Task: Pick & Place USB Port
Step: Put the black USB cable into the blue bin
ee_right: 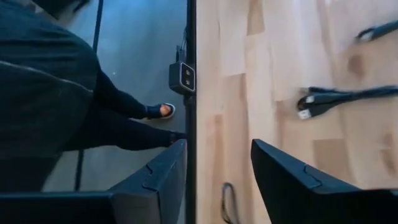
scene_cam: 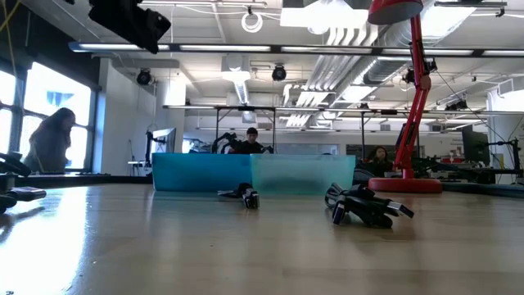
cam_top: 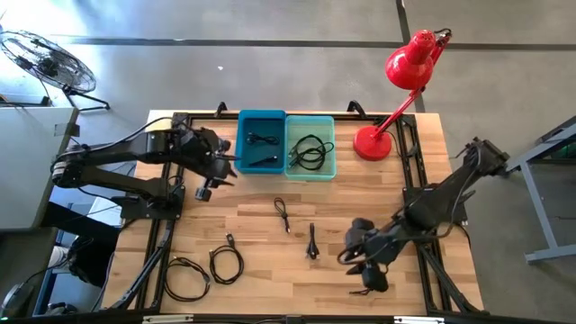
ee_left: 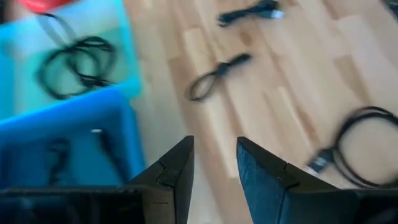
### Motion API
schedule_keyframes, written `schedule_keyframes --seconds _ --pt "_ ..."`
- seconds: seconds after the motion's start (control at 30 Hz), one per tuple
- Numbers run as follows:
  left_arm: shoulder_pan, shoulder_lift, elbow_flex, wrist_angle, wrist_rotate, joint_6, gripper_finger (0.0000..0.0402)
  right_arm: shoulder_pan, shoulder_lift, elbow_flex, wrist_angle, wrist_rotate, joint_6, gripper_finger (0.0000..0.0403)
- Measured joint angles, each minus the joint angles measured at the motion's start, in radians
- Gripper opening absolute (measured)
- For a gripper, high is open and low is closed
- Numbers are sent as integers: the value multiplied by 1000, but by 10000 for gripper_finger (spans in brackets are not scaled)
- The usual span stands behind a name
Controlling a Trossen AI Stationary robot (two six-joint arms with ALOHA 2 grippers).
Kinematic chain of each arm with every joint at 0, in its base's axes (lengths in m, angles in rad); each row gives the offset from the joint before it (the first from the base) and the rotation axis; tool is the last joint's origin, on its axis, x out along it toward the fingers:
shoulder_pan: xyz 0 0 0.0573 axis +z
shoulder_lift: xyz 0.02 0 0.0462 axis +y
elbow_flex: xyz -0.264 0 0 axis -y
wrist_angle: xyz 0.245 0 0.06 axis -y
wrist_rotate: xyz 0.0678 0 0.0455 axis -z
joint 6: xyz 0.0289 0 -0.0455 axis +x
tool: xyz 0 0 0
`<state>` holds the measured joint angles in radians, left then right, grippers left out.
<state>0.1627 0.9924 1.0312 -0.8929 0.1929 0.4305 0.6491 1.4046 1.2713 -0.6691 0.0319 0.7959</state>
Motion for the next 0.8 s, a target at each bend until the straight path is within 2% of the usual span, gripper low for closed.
schedule_keyframes --seconds 0.13,0.23,0.33,0.4,0.5,0.63,0.73,0.8 --pt "-3 0 -59 6 70 -33 117 13 55 0 51 -41 147 162" --pt "-32 0 -99 9 83 -46 117 30 85 0 76 -121 293 156" --pt "-74 0 -131 25 85 -52 117 60 108 0 130 -148 429 152" --pt "-105 0 -144 54 85 -65 117 79 123 0 189 -135 497 152" --pt "-149 0 -151 88 85 -73 117 96 142 0 292 -49 605 153" --pt "-206 0 -151 115 63 -89 117 86 152 -1 403 131 504 156" --pt "-235 0 -151 118 59 -98 117 85 140 -1 613 276 333 152" --pt "-246 0 -151 118 59 -104 117 91 115 -1 775 311 201 147"
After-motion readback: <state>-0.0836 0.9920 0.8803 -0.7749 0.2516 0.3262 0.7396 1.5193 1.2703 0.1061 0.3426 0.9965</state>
